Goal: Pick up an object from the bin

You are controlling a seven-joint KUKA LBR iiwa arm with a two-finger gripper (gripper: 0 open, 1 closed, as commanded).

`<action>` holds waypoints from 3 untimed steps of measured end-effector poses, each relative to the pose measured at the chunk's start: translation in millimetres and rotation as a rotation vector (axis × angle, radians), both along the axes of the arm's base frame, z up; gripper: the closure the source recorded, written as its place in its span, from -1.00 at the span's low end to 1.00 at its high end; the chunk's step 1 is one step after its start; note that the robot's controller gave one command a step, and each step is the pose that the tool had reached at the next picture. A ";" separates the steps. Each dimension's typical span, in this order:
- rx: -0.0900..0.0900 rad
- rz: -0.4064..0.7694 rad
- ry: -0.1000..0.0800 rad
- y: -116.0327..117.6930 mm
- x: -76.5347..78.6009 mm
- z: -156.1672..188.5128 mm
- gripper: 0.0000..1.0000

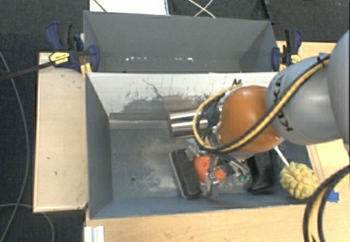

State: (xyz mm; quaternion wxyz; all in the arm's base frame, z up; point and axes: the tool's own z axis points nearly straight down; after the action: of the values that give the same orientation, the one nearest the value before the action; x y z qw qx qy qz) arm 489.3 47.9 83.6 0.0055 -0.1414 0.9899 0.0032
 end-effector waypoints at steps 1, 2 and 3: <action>0.015 -0.104 -0.052 55.7 65.2 121.7 -1.00; -0.001 0.238 -0.011 -5.5 18.4 -0.4 -1.00; 0.019 -0.040 -0.060 41.6 57.5 101.8 -1.00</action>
Offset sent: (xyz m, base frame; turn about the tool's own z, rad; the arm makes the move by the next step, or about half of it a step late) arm 0.0106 -0.0131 -0.0131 -0.2483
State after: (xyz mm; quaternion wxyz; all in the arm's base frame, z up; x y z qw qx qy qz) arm 546.8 89.4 185.3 0.0365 -0.1217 0.9919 0.0081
